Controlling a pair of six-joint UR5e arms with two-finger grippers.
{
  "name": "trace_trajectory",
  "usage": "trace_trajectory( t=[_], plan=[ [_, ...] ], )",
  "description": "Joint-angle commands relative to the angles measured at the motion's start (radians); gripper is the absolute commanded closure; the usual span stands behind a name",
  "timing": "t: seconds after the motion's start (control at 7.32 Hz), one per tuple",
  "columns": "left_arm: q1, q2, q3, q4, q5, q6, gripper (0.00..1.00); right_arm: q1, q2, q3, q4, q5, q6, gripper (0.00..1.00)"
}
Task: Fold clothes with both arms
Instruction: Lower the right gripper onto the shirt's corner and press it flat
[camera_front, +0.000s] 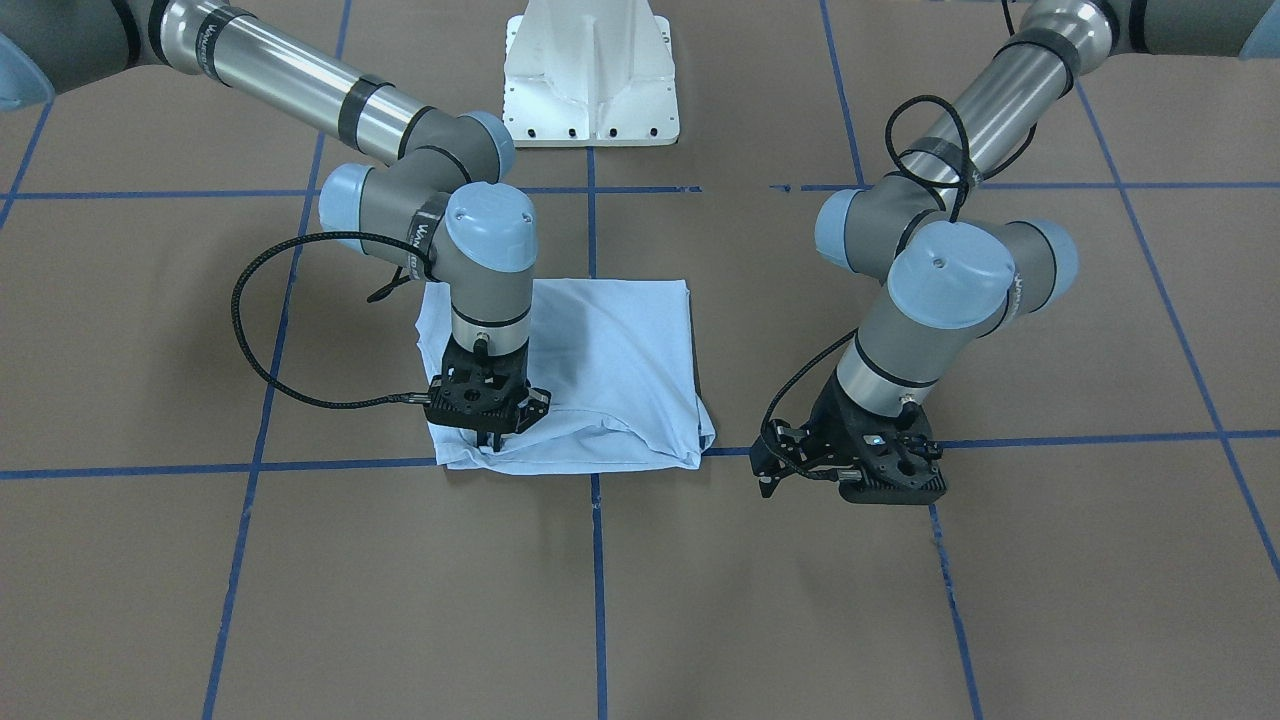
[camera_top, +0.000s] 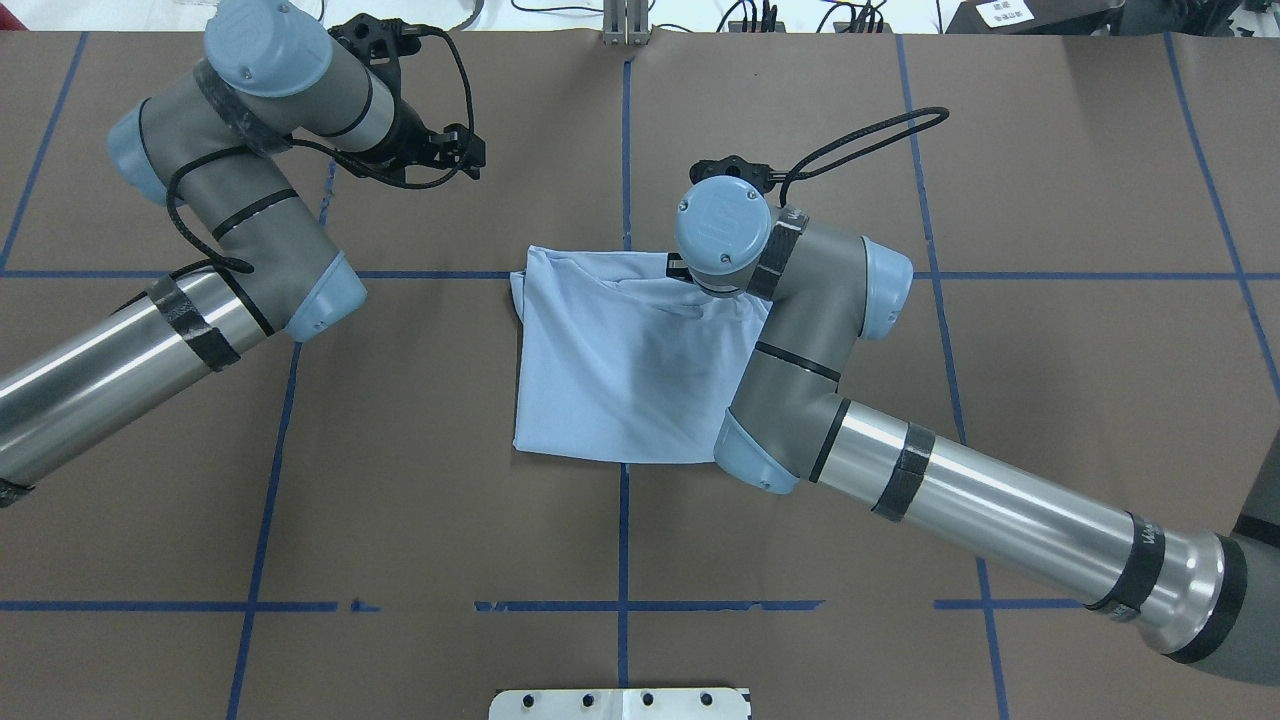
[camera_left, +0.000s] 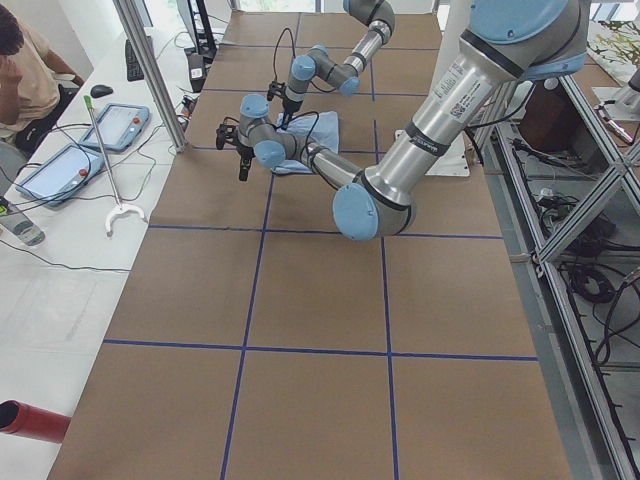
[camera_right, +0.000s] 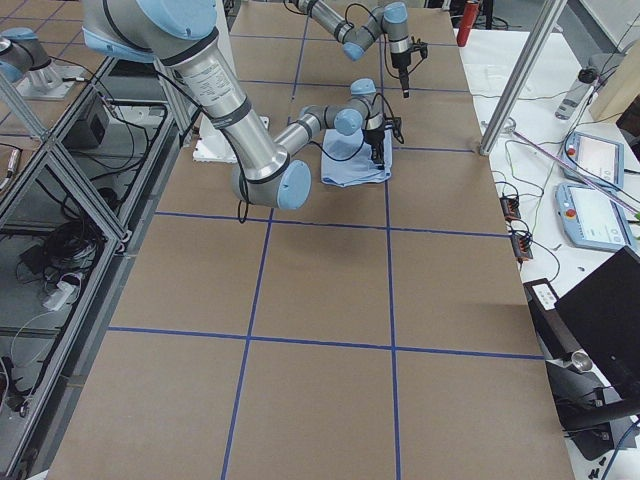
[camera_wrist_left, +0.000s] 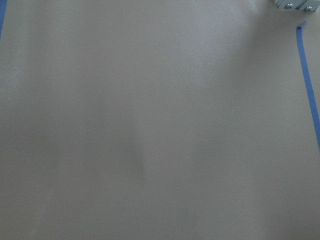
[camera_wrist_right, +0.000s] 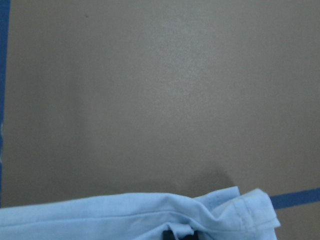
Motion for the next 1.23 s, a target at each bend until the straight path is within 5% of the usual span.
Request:
trace_trajectory(
  t=[0.0, 0.55, 0.68, 0.82, 1.09],
  plan=[
    [0.002, -0.001, 0.0, -0.001, 0.0, -0.003, 0.0, 0.034, 0.0, -0.001, 0.002, 0.001, -0.012, 1.0],
    [0.004, 0.006, -0.005, 0.0, 0.0, -0.004, 0.0, 0.078, -0.002, -0.021, -0.001, 0.0, -0.066, 1.0],
    [0.004, 0.01, -0.006, 0.0, 0.0, -0.004, 0.0, 0.081, 0.0, -0.03, 0.002, 0.0, -0.071, 0.63],
    [0.004, 0.013, -0.012, 0.0, 0.0, -0.002, 0.0, 0.081, 0.015, -0.045, 0.003, -0.006, -0.107, 0.01],
    [0.004, 0.014, -0.02, 0.002, 0.0, 0.001, 0.0, 0.152, 0.026, -0.048, 0.003, 0.098, -0.179, 0.0]
  ],
)
